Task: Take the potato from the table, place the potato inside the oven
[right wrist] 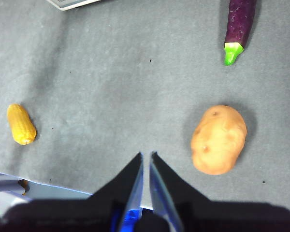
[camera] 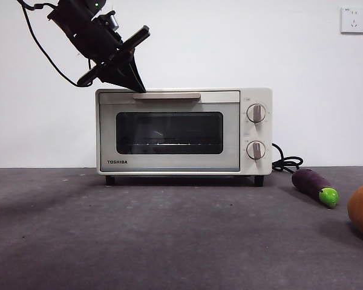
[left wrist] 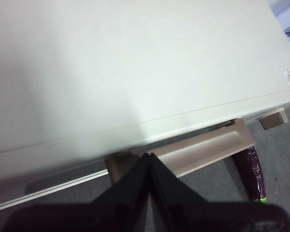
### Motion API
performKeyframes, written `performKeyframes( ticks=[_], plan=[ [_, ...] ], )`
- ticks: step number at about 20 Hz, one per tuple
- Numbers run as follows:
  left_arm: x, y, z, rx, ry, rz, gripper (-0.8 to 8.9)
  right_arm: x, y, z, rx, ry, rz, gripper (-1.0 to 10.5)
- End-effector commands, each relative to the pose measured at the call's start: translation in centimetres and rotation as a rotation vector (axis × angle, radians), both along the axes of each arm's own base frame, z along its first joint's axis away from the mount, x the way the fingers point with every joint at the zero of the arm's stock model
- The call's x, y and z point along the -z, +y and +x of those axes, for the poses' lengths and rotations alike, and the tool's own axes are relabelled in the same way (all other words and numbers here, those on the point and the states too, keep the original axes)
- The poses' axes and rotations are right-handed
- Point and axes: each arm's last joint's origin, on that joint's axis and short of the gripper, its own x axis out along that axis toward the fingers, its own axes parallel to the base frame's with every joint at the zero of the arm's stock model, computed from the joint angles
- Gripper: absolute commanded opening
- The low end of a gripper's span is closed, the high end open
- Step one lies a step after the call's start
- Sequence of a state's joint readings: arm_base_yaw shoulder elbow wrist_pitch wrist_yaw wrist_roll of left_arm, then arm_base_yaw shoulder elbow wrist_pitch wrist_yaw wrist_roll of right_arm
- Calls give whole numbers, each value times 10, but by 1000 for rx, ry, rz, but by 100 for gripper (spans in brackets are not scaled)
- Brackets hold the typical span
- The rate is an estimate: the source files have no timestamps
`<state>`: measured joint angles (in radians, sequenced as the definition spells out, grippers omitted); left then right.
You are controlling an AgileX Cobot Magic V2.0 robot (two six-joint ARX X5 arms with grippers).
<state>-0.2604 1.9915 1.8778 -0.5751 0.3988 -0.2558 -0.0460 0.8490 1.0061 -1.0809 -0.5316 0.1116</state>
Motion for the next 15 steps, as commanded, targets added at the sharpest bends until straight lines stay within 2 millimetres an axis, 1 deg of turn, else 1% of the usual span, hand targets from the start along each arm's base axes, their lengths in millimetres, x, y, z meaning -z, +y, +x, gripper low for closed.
performKeyframes(
  ticks=[1, 4, 9, 13, 15],
  plan=[
    [10, -4, 1, 17, 20, 49, -6, -1, 0, -1, -9, -7, -4, 31],
    [15, -8, -4, 15, 45, 138, -6, 0, 0, -2, -10, 7, -3, 31],
    [21, -15, -12, 34, 85, 230, -6, 1, 0, -4, -15, 23, -6, 32],
    [25, -18, -19, 42, 137, 303, -6, -1, 1, -13, -22, 23, -11, 32],
    [28, -18, -23, 28, 166, 345, -6, -3, 1, -22, -26, 5, -14, 32]
  ],
)
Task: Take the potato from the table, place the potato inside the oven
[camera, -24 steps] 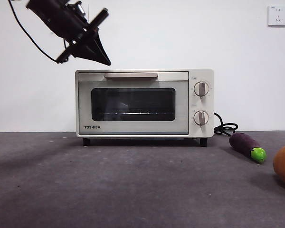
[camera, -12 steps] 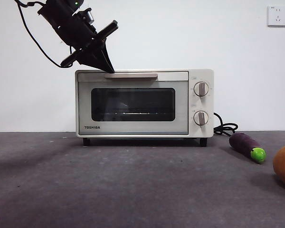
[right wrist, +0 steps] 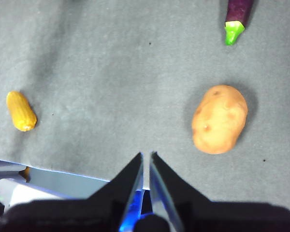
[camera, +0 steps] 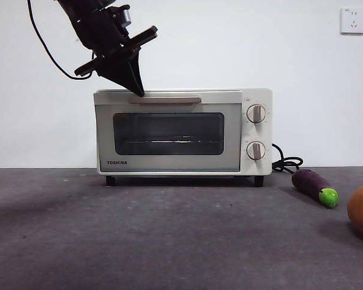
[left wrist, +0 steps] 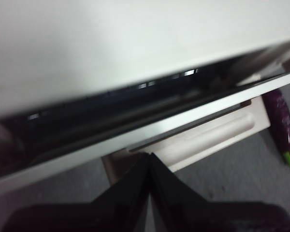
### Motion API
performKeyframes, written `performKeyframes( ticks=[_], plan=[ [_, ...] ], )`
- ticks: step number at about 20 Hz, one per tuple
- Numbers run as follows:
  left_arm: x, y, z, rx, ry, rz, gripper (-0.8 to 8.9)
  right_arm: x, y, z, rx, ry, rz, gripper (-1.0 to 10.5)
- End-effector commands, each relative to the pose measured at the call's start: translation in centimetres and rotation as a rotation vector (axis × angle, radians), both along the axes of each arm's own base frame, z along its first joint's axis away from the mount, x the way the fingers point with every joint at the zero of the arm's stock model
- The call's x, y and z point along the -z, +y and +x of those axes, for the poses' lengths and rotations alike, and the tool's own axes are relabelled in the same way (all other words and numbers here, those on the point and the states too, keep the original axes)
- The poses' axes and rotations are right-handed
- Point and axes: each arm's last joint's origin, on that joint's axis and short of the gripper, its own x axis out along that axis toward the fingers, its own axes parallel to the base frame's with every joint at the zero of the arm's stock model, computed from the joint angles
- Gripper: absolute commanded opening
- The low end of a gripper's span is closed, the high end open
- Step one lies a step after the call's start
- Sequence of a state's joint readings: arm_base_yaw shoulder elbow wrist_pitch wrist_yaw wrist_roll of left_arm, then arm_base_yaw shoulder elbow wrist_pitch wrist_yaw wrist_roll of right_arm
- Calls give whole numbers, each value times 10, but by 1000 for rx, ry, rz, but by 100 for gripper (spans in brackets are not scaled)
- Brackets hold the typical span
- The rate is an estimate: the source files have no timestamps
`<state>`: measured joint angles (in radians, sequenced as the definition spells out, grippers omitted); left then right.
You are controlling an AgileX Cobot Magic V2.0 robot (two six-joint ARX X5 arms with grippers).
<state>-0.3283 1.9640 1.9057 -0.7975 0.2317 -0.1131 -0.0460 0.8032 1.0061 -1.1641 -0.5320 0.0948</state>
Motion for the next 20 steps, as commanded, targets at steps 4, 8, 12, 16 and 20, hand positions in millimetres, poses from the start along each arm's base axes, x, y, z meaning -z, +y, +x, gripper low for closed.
performKeyframes(
  ticks=[4, 8, 12, 16, 20],
  plan=[
    [36, -4, -3, -18, 146, 179, -6, -6, 1, -25, -14, -54, -8, 32],
    [39, -11, -7, -3, 166, 197, -6, -7, 2, -43, -14, -58, -8, 32],
    [45, -23, -13, -12, 174, 292, -6, -7, 3, -56, -27, -63, -18, 32],
    [64, -37, -15, 26, 238, 328, -6, -6, 3, -60, -27, -55, -18, 32],
    [84, -49, -14, 53, 280, 356, -6, -6, 3, -61, -29, -50, -20, 32]
  ],
)
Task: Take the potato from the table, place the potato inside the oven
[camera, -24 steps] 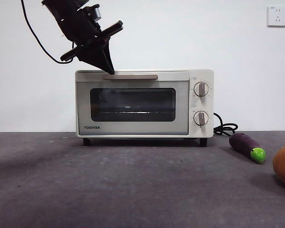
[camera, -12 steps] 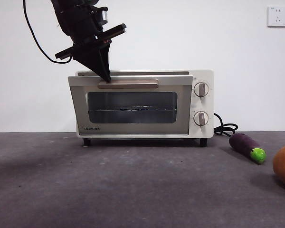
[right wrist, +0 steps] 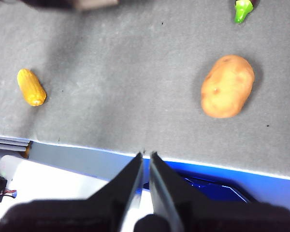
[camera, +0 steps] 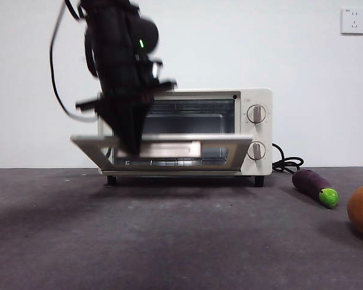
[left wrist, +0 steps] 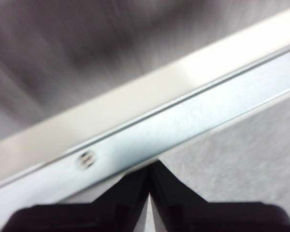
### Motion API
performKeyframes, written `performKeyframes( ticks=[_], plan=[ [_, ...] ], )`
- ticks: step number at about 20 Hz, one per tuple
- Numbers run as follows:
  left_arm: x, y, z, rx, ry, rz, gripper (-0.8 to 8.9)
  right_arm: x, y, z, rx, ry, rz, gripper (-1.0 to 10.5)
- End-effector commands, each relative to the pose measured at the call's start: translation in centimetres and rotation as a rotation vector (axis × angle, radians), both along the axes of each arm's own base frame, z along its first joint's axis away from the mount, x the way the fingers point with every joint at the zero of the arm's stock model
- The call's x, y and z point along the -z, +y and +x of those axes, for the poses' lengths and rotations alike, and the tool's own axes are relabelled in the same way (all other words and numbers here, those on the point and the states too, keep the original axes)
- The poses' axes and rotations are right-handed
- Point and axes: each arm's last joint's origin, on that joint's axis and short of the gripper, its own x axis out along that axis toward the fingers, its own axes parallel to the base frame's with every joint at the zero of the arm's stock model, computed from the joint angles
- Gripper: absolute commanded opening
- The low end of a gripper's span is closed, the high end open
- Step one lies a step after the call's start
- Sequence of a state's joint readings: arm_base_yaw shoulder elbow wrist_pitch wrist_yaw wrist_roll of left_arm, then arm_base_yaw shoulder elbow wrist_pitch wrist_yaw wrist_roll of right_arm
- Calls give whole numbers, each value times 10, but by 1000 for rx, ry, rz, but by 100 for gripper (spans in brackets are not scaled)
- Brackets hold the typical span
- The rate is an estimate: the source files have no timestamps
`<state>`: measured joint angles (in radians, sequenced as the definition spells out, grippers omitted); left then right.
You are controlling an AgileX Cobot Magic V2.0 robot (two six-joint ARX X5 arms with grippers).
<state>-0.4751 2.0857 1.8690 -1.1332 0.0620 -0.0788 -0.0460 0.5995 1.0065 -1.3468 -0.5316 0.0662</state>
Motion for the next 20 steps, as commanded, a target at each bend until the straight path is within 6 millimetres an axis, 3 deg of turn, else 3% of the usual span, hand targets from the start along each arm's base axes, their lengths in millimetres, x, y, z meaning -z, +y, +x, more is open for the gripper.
performKeyframes(
  ticks=[1, 11, 20],
  plan=[
    [11, -1, 18, -20, -103, 14, -6, -2, 0, -1, -11, -15, -4, 32],
    [13, -1, 10, 5, -40, 52, -6, -2, 0, 0, -12, -29, -12, 32],
    [15, -20, -13, 87, 57, 108, -6, -1, 0, -2, -17, -4, -14, 33]
  ],
)
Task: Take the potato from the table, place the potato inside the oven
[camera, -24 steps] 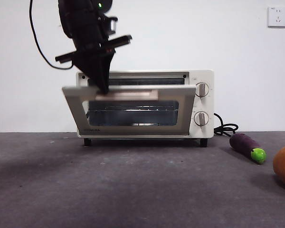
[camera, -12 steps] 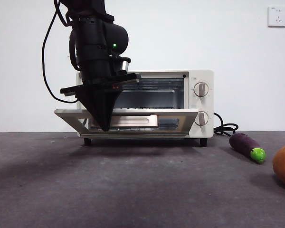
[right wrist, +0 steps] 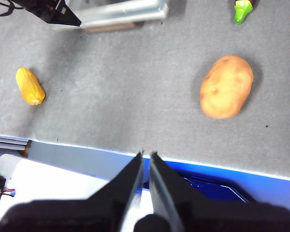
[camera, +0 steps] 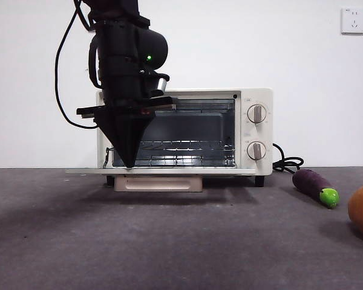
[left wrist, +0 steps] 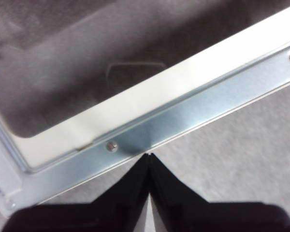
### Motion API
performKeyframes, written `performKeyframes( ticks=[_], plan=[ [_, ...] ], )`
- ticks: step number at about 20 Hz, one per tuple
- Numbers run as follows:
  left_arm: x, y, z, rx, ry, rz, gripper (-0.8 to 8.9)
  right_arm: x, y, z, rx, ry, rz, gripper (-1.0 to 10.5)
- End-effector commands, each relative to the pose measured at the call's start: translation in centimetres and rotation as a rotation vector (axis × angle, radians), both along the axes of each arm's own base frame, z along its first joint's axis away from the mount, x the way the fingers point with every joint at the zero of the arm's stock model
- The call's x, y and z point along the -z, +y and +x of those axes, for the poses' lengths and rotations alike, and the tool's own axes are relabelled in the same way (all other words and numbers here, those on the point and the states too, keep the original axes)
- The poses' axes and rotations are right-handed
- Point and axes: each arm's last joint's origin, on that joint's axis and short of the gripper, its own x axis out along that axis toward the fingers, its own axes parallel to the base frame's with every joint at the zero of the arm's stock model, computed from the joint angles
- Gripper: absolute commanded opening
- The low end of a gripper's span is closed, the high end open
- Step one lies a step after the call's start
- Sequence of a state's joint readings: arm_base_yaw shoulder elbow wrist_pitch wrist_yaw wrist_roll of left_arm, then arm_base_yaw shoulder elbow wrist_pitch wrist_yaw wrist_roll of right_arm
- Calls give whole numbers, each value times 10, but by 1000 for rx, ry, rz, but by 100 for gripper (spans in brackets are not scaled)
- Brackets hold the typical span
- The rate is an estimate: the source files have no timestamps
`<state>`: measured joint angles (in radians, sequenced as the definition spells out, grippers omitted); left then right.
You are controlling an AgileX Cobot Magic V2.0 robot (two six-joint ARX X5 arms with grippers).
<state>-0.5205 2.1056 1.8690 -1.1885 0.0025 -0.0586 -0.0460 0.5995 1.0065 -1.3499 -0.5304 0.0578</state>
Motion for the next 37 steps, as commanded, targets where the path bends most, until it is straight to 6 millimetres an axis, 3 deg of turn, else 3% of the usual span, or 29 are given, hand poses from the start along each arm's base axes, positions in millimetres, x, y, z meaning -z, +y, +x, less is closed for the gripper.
performKeyframes(
  ticks=[1, 5, 7, 12, 16, 18, 23, 29, 37],
  plan=[
    [6, -8, -5, 42, 30, 22, -6, -1, 0, -2, -12, 0, -9, 33],
    [3, -17, -18, 120, 71, 45, -6, -1, 0, -2, -12, 1, -8, 33],
    [-8, -21, -28, 148, 66, 44, -6, -1, 0, -1, -12, -5, -8, 33],
    [-78, -21, -71, 236, -80, -43, -6, -6, -1, 13, -26, -99, -24, 33],
    [-146, 2, -118, 261, -258, -155, -6, -3, -1, 30, -5, -26, -2, 35],
    [-174, 20, -141, 262, -336, -204, -6, 3, -2, 41, 13, 79, 14, 140],
    [-226, 67, -196, 240, -517, -327, -6, 20, -3, 74, 16, 270, 4, 169],
    [-255, 109, -246, 201, -650, -437, -6, 43, 12, 112, 18, 383, -166, 483],
    [-268, 137, -280, 192, -743, -494, -6, 69, 40, 148, 49, 427, -283, 480]
  ],
)
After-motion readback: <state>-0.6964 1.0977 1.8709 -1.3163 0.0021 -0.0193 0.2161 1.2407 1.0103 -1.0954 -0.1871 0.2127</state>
